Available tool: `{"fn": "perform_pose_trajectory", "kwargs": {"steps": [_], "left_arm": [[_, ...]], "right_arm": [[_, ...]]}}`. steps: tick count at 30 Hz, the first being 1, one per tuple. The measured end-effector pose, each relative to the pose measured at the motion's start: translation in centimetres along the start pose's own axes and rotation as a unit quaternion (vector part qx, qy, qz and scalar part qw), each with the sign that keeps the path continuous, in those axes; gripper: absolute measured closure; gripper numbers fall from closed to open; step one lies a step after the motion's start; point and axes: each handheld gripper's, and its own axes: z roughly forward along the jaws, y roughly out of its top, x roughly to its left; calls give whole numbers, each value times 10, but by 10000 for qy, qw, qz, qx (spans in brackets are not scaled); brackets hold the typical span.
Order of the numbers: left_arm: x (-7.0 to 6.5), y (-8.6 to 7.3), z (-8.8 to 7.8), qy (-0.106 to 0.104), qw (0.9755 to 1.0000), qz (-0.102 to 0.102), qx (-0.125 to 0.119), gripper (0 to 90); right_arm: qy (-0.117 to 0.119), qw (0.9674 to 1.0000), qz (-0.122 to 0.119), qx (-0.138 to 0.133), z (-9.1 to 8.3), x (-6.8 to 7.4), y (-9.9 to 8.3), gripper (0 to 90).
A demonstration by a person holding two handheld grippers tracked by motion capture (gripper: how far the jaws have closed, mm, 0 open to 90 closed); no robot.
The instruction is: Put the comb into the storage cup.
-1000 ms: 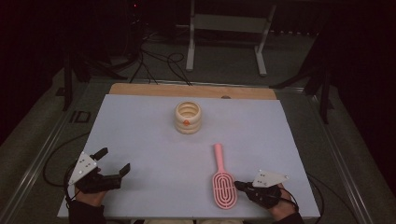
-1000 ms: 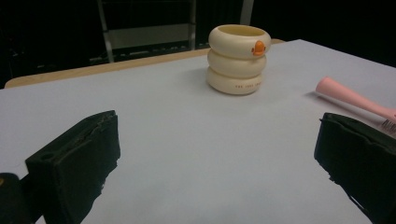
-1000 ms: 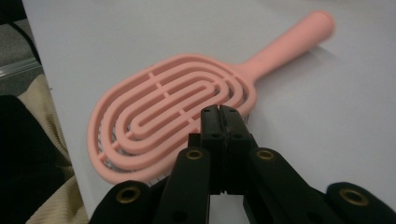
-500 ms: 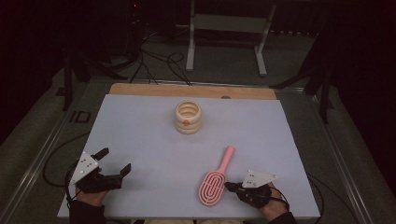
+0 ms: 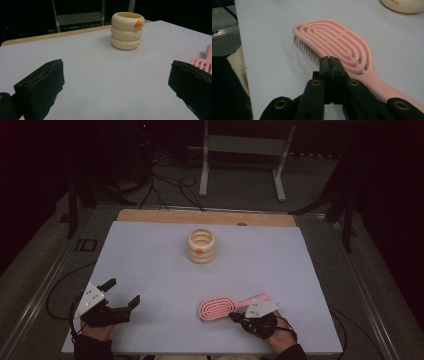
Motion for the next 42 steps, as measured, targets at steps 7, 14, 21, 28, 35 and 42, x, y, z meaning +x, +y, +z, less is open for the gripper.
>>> {"fn": "perform_pose_trajectory", "kwargs": {"steps": [7, 14, 21, 28, 35, 42], "left_arm": [[0, 0, 0, 3, 10000, 2, 8, 12], [0, -1, 0, -4, 10000, 0, 15, 13], [0, -1, 0, -4, 10000, 3, 16, 13], [0, -1, 0, -3, 10000, 2, 16, 13], [0, -1, 1, -8, 10000, 15, 23, 13], [0, 0, 0, -2, 10000, 17, -3, 13]], "right_arm": [[-13, 10000, 42, -24, 5, -3, 4, 898], [-71, 9999, 84, 35, 10, -5, 7, 897], [-90, 9998, 161, -74, 6, -7, 6, 896], [-370, 9969, 500, -481, -14, -19, 4, 883], [-736, 9907, 770, -846, -37, -30, 1, 817], [-1204, 9779, 1050, -1345, -69, -42, -9, 631]]}}
